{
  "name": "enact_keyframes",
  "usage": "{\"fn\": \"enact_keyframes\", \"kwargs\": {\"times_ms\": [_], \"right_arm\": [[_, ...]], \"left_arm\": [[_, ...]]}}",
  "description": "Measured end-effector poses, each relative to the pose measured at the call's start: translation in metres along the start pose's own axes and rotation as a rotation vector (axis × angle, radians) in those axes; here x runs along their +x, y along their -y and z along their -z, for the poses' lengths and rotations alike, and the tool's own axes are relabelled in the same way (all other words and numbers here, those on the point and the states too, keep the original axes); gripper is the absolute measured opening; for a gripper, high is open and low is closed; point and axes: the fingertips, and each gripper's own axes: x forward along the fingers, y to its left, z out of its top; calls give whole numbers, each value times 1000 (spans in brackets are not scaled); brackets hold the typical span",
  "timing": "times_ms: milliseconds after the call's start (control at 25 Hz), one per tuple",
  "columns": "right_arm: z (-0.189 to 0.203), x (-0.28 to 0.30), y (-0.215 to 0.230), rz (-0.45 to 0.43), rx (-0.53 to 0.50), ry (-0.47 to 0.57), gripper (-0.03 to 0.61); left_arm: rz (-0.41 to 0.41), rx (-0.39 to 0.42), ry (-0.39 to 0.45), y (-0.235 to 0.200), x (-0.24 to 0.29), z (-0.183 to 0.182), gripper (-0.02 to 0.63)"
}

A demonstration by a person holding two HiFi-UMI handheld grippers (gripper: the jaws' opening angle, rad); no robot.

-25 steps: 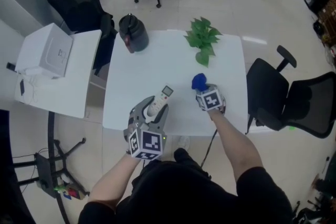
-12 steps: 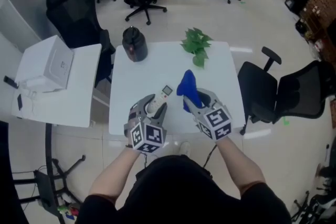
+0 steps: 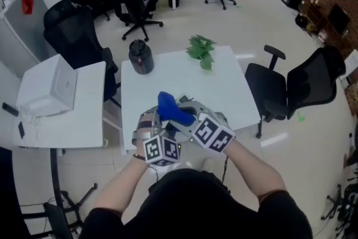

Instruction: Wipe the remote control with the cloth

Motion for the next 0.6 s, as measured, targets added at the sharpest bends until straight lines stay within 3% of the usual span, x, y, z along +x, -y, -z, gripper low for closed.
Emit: {"fn": "enact_keyframes", "kwargs": {"times_ms": [200, 400, 600], "right_arm": [[1, -12, -3, -8, -35, -54, 132], [15, -46, 24, 42, -56, -43, 129], [42, -78, 69, 118, -12, -34, 127]], "left_arm": [[-43, 108, 42, 1, -14, -16, 202], [-74, 103, 61, 10, -18, -43, 202], [-108, 62, 24, 21, -10, -57, 202]]}}
